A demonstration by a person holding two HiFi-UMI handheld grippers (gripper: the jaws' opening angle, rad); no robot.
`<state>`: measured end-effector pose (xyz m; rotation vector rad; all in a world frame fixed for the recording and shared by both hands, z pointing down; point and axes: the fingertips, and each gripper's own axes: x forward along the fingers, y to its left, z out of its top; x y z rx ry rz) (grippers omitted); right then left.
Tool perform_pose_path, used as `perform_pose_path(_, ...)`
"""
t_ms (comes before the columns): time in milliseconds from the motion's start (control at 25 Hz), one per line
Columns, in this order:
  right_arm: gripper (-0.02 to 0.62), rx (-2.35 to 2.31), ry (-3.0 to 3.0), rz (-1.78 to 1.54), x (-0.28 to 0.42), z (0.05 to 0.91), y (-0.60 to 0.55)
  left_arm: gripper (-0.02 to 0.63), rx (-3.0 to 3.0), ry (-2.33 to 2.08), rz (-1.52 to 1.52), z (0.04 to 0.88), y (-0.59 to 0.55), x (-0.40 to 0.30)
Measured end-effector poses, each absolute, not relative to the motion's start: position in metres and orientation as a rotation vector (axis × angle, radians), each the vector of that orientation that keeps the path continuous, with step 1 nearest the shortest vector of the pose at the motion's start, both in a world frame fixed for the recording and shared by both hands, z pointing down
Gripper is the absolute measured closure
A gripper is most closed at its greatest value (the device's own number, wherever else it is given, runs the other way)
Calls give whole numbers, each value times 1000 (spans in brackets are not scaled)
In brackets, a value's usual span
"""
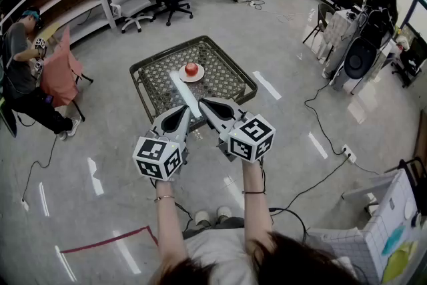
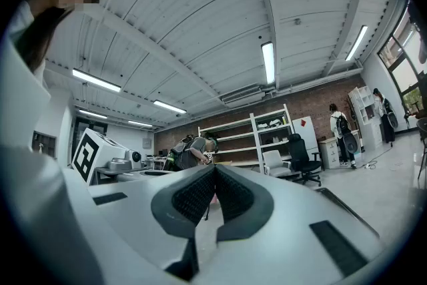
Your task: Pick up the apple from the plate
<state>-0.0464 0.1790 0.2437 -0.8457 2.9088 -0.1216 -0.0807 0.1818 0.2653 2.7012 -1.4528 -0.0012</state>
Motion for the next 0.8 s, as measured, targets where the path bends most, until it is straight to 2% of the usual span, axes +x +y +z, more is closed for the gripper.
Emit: perform_pose_path(800, 586, -799, 2922, -169, -8, 257, 161, 595, 2645, -1512, -15, 278, 168, -49)
